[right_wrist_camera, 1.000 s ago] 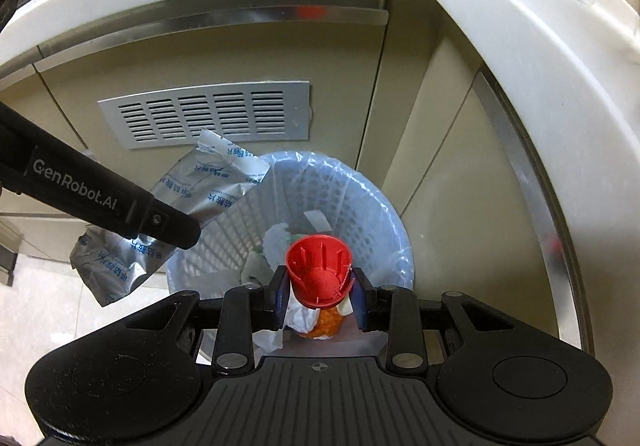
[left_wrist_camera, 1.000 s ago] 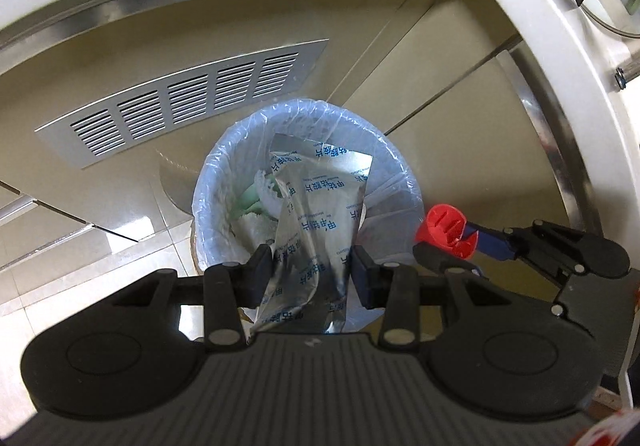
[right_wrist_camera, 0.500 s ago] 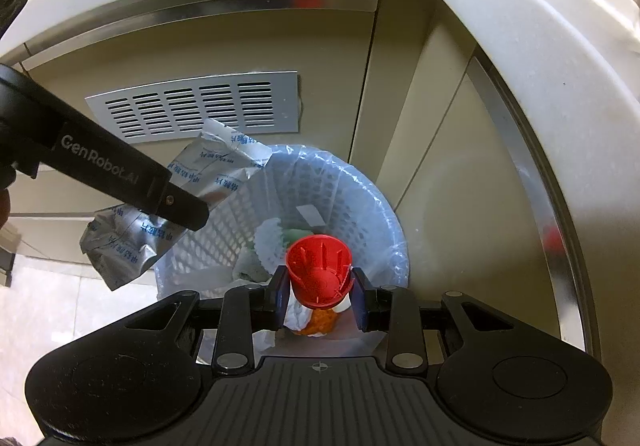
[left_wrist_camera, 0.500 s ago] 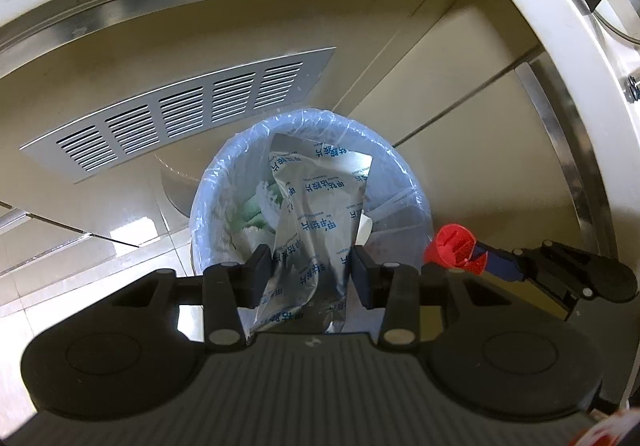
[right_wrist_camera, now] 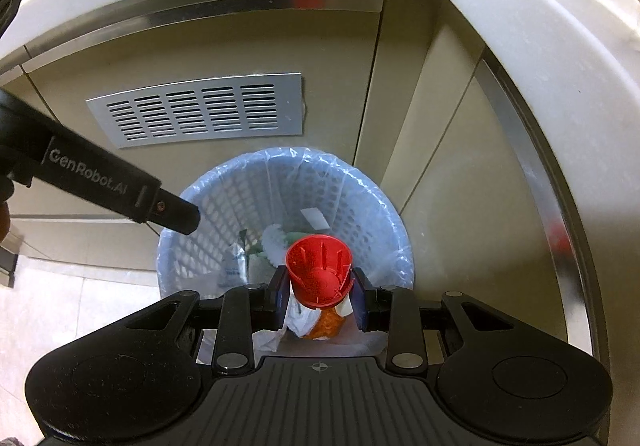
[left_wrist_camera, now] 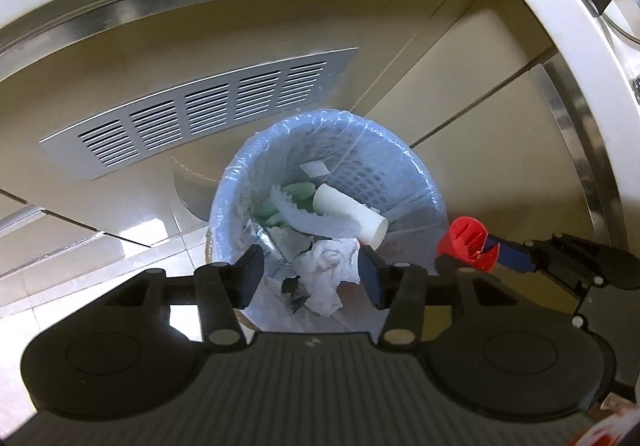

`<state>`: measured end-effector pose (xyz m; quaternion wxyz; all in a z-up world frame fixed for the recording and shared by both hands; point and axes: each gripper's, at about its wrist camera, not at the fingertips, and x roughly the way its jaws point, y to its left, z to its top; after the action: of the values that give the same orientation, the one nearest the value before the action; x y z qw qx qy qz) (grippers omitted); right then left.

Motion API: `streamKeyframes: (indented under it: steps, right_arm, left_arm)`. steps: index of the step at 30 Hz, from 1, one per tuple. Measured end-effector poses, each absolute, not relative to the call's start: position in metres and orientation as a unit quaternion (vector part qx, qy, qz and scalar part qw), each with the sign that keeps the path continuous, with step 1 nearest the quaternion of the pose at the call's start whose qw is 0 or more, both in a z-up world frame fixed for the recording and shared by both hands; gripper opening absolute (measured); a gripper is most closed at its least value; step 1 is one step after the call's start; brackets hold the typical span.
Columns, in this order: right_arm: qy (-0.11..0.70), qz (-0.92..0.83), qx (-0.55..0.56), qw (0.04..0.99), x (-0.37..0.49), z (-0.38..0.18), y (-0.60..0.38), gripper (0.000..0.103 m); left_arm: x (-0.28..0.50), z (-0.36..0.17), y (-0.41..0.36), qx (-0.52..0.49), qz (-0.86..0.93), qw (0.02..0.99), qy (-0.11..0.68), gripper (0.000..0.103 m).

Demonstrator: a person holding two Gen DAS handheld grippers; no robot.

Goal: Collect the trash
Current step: 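Open the left tool to drop the foil packet while the right tool releases the red cup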

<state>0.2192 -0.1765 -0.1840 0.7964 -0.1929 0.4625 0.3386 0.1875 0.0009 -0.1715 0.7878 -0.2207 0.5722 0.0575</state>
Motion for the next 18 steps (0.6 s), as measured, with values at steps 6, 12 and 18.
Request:
streamKeyframes:
  steps: [6, 12, 18]
  right_arm:
    - [0.461, 0.342, -0.191, 0.796, 0.221, -0.184, -0.173, 0.032]
    - [0.463, 0.345, -0.186, 0.795, 0.222, -0.185, -0.170, 0.032]
    - [0.465, 0.351, -0.173, 0.794, 0.222, -0.188, -0.167, 0.032]
  left_arm:
    - [0.182, -0.169, 0.008, -0.221, 0.066, 0.790, 0.568, 0.047]
    - [0.178, -0.167, 0.012, -0.224, 0.069, 0.789, 0.567, 0.047]
    - [0.177, -0.168, 0.015, -0.227, 0.073, 0.789, 0.567, 0.047]
